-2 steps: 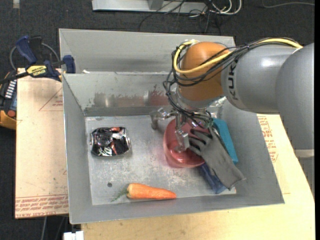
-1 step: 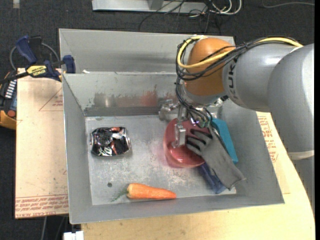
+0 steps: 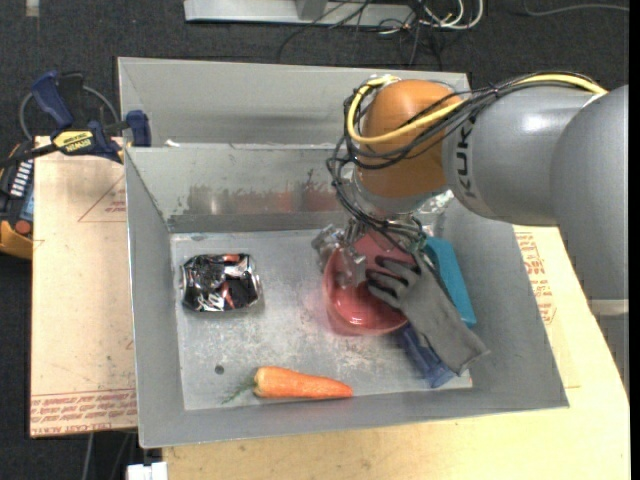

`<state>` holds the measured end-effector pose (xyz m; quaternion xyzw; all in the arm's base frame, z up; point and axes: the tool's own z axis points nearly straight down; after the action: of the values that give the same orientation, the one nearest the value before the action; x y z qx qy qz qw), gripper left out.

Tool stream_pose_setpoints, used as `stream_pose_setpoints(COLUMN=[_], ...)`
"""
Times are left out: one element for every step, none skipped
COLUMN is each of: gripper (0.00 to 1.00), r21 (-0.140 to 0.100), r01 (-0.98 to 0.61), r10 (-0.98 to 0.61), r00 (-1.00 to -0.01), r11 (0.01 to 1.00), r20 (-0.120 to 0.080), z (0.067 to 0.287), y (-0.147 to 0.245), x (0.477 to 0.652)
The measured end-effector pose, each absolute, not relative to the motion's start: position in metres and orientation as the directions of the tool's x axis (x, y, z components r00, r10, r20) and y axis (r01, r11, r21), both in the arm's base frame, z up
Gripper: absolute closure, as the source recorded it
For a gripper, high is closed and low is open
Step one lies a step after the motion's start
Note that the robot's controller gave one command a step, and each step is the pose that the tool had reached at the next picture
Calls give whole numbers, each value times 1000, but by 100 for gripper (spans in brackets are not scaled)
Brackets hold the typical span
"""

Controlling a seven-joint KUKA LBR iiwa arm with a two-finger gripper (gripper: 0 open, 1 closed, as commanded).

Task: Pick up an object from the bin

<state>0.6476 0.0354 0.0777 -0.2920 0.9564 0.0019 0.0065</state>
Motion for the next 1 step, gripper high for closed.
stream_pose_setpoints(gripper=[100], r21=[0], r01=[-558], r10=[-558], r00=[-830], r11=[830], r20=[-14], z=[78], y=[35], x=[648])
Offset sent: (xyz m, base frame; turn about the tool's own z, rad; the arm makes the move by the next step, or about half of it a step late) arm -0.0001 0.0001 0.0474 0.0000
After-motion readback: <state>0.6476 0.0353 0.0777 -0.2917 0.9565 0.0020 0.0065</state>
